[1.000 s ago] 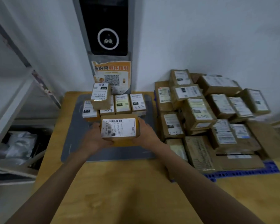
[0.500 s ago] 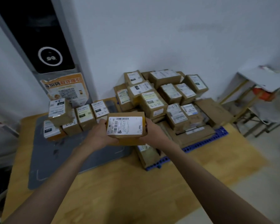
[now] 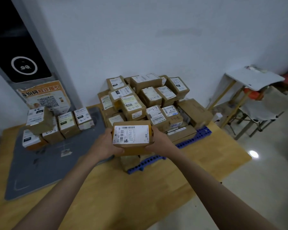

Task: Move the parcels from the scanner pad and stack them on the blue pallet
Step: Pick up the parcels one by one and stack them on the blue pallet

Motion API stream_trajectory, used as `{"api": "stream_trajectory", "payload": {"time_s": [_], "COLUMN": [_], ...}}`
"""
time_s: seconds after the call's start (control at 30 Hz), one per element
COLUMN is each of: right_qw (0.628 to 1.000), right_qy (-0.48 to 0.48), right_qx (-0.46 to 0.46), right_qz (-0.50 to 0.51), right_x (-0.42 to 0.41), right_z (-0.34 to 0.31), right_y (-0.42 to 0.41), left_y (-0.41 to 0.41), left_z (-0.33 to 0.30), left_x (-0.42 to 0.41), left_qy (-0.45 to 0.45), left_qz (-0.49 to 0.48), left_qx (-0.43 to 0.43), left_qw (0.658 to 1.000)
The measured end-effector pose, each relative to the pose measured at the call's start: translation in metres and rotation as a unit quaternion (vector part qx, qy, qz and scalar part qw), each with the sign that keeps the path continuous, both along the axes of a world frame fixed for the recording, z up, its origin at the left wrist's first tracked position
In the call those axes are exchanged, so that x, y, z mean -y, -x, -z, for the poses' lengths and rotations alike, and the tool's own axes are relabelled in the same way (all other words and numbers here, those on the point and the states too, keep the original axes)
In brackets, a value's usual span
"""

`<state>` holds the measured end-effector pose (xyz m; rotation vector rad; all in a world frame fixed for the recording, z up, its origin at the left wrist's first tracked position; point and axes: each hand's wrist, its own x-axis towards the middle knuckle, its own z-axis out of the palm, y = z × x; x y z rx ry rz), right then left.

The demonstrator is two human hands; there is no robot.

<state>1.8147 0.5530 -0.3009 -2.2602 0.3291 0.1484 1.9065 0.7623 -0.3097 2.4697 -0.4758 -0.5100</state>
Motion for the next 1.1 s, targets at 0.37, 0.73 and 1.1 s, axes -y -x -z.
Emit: {"api": "stream_trajectory", "payload": {"time_s": [0.37, 0.73, 1.1], "right_qw": [0.999, 0.996, 0.994], "right_qy": [-0.002, 0.002, 0.034], "right_qx": [-0.03, -0.033, -0.047], "right_qz": [0.044, 0.08, 0.088], "right_x": [0.148, 0.244, 0.336], "right_z": [0.012, 0.022, 0.024], "right_y": [0.121, 0.14, 0.063], "left_y": [0.116, 0.126, 0.05], "left_z": [0.005, 0.004, 0.022], "left_x": [0.153, 0.252, 0.341], "left_qy": [0.01, -0.041, 0.028], "left_qz": [0.043, 0.083, 0.06], "left_qx": [-0.03, 0.006, -0.033], "left_qw": [0.999, 0.996, 0.997]}}
